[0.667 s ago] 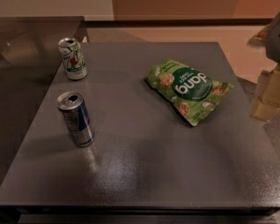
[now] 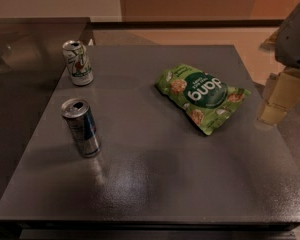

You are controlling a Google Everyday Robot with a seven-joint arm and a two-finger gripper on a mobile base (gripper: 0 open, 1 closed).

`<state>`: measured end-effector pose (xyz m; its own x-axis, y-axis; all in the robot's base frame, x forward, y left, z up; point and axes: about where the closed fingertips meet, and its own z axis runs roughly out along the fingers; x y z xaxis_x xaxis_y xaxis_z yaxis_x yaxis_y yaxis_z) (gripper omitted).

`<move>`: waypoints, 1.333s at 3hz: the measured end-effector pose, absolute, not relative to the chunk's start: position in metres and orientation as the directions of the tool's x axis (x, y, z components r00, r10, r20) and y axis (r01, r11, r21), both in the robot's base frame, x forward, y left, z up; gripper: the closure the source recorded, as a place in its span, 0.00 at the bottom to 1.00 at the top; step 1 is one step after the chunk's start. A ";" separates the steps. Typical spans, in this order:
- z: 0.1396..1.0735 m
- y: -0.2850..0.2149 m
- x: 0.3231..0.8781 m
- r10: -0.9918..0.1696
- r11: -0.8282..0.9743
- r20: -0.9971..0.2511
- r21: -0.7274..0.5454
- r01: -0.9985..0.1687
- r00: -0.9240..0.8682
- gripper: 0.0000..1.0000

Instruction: Move green rice chip bag near 7up can

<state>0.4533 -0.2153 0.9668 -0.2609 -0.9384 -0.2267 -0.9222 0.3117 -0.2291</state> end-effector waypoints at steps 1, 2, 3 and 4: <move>0.948 -0.214 0.477 -0.899 0.405 -0.268 -0.205 -0.891 -0.347 0.00; 0.933 -0.207 0.500 -0.840 0.515 -0.310 -0.193 -0.835 -0.446 0.00; 0.919 -0.195 0.522 -0.776 0.606 -0.345 -0.173 -0.777 -0.528 0.00; 0.906 -0.177 0.539 -0.730 0.655 -0.377 -0.147 -0.741 -0.570 0.00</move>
Offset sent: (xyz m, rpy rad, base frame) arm 0.0740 0.0135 -0.0515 0.1558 -0.0173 -0.3750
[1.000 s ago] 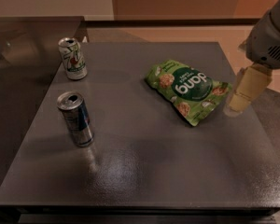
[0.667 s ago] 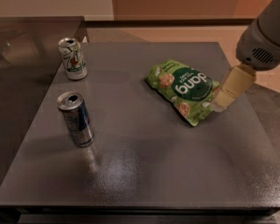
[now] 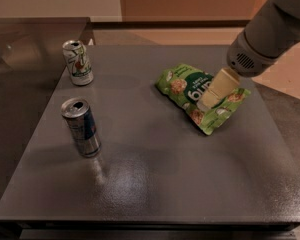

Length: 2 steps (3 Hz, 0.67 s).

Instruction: Move green rice chip bag near 7up can

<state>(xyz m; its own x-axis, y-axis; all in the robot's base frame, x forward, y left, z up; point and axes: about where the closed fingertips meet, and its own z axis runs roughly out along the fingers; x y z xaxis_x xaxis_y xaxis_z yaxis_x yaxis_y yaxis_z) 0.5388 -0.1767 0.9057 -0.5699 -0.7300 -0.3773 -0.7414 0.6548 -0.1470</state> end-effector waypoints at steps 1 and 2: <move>0.891 -0.159 0.550 -0.703 0.677 -0.402 -0.125 -0.726 -0.587 0.00; 0.875 -0.146 0.558 -0.694 0.683 -0.402 -0.105 -0.723 -0.597 0.00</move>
Offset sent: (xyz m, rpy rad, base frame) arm 0.0304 0.0473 -0.0514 0.0632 0.0384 -0.0400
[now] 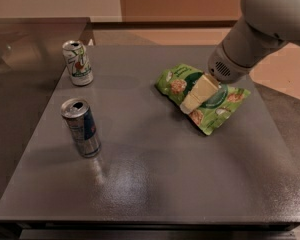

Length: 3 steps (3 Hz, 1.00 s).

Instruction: Move green rice chip bag near 7up can

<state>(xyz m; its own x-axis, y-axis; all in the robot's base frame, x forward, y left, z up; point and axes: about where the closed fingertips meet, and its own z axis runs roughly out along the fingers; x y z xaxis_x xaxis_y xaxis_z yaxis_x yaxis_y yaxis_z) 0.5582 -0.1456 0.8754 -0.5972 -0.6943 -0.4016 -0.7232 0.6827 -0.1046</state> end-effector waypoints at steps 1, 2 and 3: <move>0.865 -0.137 0.563 -0.697 0.679 -0.395 -0.093 -0.728 -0.599 0.00; 0.858 -0.134 0.565 -0.699 0.677 -0.384 -0.082 -0.732 -0.603 0.18; 0.855 -0.134 0.565 -0.702 0.673 -0.378 -0.076 -0.735 -0.604 0.42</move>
Offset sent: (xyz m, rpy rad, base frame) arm 0.0096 0.0122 -0.0268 0.0017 0.0530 0.0091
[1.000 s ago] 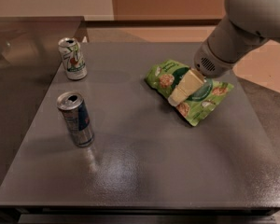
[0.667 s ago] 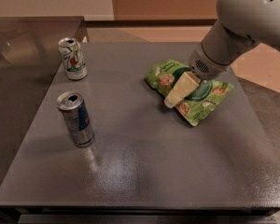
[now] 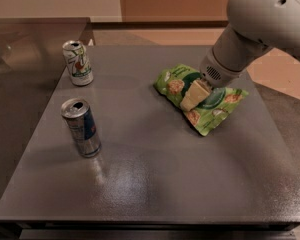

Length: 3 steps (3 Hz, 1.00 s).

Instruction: Move green rice chip bag near 7up can

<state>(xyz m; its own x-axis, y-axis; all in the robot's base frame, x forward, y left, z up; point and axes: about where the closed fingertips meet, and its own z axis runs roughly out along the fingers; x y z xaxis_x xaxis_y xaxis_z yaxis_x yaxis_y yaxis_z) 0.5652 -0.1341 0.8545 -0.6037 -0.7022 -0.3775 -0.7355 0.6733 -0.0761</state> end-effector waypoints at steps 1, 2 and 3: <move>0.857 -0.132 0.566 -0.703 0.667 -0.386 -0.068 -0.742 -0.597 0.64; 0.870 -0.120 0.569 -0.709 0.646 -0.415 -0.057 -0.761 -0.571 0.88; 0.884 -0.101 0.576 -0.722 0.610 -0.447 -0.050 -0.791 -0.529 1.00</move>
Offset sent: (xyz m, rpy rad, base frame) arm 0.0096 0.0268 0.0307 0.0831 -0.0271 0.0749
